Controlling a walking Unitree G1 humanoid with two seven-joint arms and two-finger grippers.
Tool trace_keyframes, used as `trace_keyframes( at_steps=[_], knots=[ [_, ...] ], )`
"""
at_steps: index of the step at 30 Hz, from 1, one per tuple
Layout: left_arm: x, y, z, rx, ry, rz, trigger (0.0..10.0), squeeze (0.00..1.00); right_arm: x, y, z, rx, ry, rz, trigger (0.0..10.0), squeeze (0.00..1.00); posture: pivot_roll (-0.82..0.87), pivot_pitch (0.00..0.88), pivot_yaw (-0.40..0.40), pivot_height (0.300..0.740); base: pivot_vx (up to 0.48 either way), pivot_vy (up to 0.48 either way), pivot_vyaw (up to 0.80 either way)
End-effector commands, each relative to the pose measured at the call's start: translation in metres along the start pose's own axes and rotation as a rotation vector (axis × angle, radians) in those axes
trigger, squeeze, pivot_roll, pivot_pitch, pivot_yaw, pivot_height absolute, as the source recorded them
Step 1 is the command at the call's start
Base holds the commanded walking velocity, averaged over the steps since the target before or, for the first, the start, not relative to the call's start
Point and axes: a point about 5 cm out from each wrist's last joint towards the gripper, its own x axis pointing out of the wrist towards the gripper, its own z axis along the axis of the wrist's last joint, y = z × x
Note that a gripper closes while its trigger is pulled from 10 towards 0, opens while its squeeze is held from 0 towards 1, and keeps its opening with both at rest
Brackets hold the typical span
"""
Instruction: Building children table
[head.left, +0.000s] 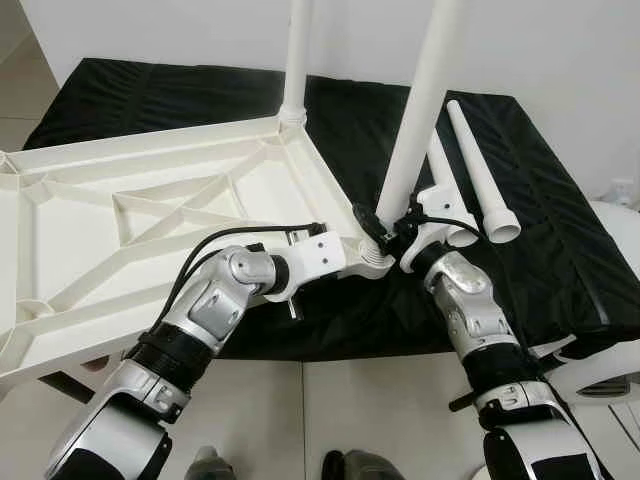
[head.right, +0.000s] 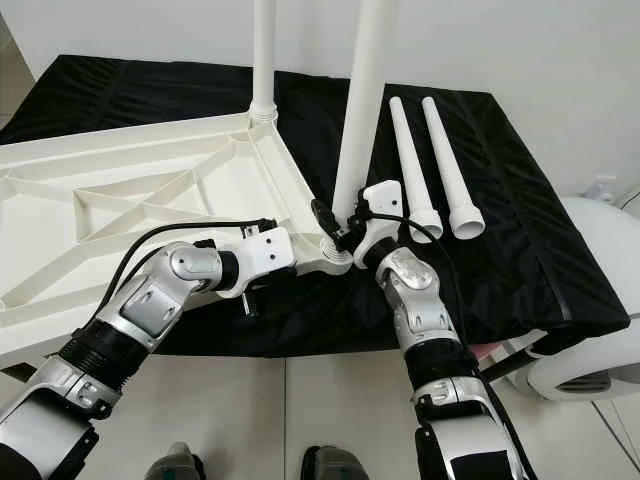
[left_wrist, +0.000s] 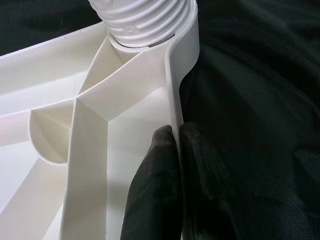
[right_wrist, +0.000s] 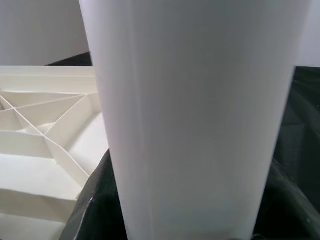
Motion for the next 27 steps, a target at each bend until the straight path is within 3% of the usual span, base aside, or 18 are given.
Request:
trace_keyframes(
  at_steps=[1,10,21,27],
  knots=[
    [-0.003,-0.002,-0.018,-0.016,0.080,0.020,10.0,0.00,-0.032,-0.018,-0.042,0.062,0.187,-0.136,10.0,0.00,0.03,0.077,-0.063,0.740,0.000,0.000,0.00],
    [-0.003,-0.003,-0.017,-0.013,0.078,0.015,10.0,0.00,-0.042,-0.019,-0.049,0.122,0.166,-0.228,10.0,0.00,0.03,0.073,-0.060,0.740,0.000,0.000,0.00],
    [-0.003,-0.003,-0.016,-0.009,0.077,0.018,10.0,0.00,-0.033,-0.013,-0.040,0.087,0.128,-0.225,10.0,0.00,0.03,0.066,-0.063,0.740,0.000,0.000,0.00],
    [-0.003,-0.003,-0.016,-0.012,0.078,0.020,10.0,0.00,-0.026,0.003,-0.036,0.060,0.104,-0.302,10.0,0.00,0.03,0.068,-0.067,0.740,0.000,0.000,0.00]
  ],
)
